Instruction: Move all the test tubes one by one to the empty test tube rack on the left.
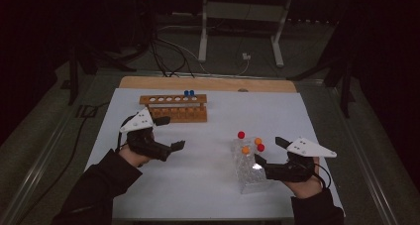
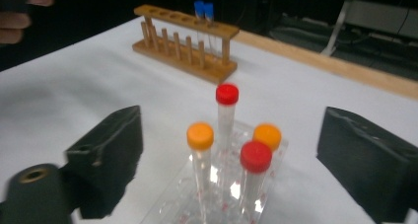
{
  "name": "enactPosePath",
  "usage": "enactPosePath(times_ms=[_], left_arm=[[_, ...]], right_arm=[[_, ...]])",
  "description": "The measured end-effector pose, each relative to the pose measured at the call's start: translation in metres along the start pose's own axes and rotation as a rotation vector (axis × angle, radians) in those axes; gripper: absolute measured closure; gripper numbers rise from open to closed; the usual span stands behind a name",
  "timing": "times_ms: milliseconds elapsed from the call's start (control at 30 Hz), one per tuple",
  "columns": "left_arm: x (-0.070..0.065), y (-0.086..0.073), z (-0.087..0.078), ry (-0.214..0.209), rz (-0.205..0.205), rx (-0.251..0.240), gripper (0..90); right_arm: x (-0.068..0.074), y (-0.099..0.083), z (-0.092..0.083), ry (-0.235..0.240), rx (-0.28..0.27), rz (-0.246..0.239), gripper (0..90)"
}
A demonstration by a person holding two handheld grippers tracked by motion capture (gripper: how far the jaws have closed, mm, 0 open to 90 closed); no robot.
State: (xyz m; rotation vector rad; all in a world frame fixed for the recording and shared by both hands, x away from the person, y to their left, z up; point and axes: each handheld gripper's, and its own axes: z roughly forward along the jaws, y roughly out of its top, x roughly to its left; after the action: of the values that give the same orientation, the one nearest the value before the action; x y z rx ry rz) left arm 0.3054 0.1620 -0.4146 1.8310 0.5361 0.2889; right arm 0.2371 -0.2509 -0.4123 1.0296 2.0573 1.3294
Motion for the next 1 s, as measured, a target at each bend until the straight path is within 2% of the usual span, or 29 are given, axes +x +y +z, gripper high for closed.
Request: enactPosePath(times_ms=[67,300,533,767,900,1000], left_arm=[[-0.005,-0.008,-0.004,-0.008,-0.003,-0.003,1.6],[-0.015,-0.028,-0.01,-0.014,-0.005,-0.023,1.6],[-0.021,-0.036,-0.007,-0.021,0.007,-0.001,1.6],[-0.021,-0.038,-0.008,-0.014,0.011,-0.001,1.6],[-0.021,-0.04,-0.007,-0.019,0.012,0.006,1.6],[-0.021,-0.041,-0.006,-0.018,0.014,0.014,1.6]], right_arm=[[0.001,-0.005,0.002,-0.006,0.015,0.01,13.9],[0.009,-0.018,0.007,0.018,0.058,0.009,23.2],[0.014,-0.03,0.014,0.012,0.101,0.011,35.7],[0.005,-0.039,0.023,-0.068,0.141,0.008,52.5],[-0.001,-0.04,0.03,-0.112,0.16,0.01,58.6],[-0.003,-0.039,0.036,-0.117,0.164,0.019,62.9]])
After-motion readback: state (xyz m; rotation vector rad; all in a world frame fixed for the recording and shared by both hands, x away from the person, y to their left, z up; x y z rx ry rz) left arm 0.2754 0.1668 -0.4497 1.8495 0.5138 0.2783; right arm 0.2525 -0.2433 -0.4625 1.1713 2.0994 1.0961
